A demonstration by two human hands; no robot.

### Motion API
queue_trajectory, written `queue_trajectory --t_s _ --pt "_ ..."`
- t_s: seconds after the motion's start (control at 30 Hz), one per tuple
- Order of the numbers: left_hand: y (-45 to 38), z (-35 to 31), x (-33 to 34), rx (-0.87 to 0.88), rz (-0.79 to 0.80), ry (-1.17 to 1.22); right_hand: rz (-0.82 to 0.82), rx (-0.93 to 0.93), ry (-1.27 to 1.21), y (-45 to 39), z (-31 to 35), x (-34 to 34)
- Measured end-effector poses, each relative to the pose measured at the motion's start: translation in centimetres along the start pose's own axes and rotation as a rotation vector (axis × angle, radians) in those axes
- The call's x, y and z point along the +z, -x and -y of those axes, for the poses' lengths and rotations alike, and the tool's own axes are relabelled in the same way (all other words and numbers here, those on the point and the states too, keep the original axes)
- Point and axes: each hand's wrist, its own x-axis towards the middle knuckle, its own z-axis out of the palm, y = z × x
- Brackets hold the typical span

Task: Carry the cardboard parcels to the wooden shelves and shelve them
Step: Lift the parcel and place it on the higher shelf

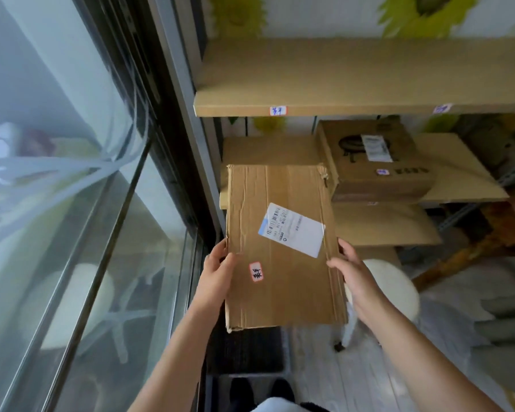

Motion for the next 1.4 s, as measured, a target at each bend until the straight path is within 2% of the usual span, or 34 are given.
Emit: queue_trajectory --t_s 0.2,0.33,0.8,1.13,1.4 --pt "0.1 -3.4 -0.8 0.177 0.083 0.023 -0.016 -0.073 -0.126 0.1 4.7 -0.8" --pt "0.2 -4.5 -1.2 0.234 0.172 0.06 0.042 -0.114 -0.192 -0.4 5.6 -1.2" --pt "-0.8 -4.8 -2.7 0.281 0.164 0.036 0.078 -0.14 -0.291 -0.3 8.1 -1.5" --pt "-0.9 -4.7 -3.2 0.2 0.138 0.201 0.059 -0.099 -0.356 0.2 6.7 0.0" --pt "-0.9 -5.4 -4.2 0.226 0.216 0.314 0.096 -0.137 -0.373 1.5 7.8 0.0"
